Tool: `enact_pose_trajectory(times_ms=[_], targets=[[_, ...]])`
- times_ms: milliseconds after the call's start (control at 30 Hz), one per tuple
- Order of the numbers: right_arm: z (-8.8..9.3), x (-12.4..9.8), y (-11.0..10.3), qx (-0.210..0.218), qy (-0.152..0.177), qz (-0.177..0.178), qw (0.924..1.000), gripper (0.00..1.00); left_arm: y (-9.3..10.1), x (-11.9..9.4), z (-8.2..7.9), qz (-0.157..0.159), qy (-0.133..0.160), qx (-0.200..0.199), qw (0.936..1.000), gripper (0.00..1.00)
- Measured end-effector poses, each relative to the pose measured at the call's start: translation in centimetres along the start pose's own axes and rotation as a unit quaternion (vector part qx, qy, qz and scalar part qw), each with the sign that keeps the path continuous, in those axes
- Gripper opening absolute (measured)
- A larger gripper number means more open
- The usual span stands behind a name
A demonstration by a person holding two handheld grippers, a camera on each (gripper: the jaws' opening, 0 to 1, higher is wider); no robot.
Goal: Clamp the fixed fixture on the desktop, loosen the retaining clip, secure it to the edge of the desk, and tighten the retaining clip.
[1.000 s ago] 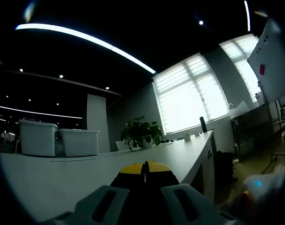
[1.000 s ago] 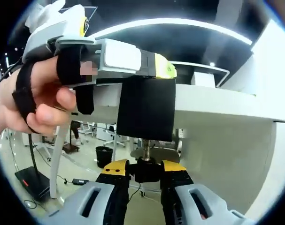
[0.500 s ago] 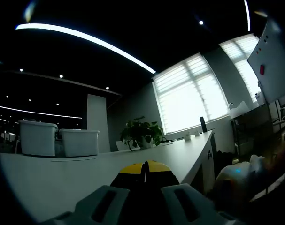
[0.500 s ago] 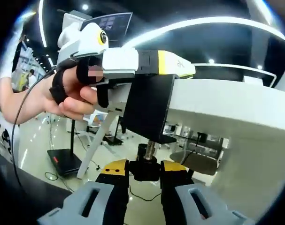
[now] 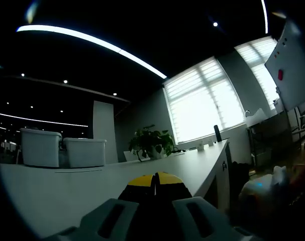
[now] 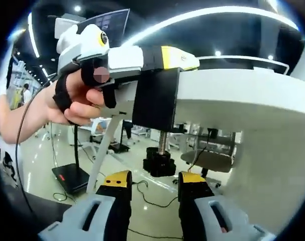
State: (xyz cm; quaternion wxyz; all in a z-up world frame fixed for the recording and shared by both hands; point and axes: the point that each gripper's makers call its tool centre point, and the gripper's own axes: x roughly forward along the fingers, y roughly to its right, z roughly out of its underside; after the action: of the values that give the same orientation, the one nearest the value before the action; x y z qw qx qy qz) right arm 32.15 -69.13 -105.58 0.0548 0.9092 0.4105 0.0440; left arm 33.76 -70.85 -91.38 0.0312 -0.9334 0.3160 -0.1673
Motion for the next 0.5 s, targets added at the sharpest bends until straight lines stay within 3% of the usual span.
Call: enact_pose_trajectory(times_ms=[100, 200, 233, 433, 500], targets=[[-0.1, -0.8, 0.2, 0.036, 0.009, 0.051, 0.998, 0.37, 0.0, 0.0, 0.0, 0.0, 0.0, 0.0, 1.0, 0.01], [0.0, -1.6, 0.1, 0.09, 0.018, 0.115, 0.9891, 0.37, 0.0, 0.0, 0.0, -0.001, 0.0, 0.0, 1.0, 0.01], [0.0, -1.7, -0.2, 0.092, 0.019, 0.122, 0.988, 0.37, 0.0, 0.0, 0.0, -0.001, 0.0, 0.0, 1.0, 0.01], [-0.3, -2.0, -1.1, 0.049, 0.001, 0.209, 0.9767, 0.34, 0.0, -0.1, 0.0, -0.004, 0.001, 0.0, 1.0, 0.01], [-0.7, -2.1, -1.4, 0.014, -0.001, 0.232, 0.9726, 0.32, 0.0, -0.1, 0.0, -0.003, 0.0, 0.0, 1.0, 0.01]])
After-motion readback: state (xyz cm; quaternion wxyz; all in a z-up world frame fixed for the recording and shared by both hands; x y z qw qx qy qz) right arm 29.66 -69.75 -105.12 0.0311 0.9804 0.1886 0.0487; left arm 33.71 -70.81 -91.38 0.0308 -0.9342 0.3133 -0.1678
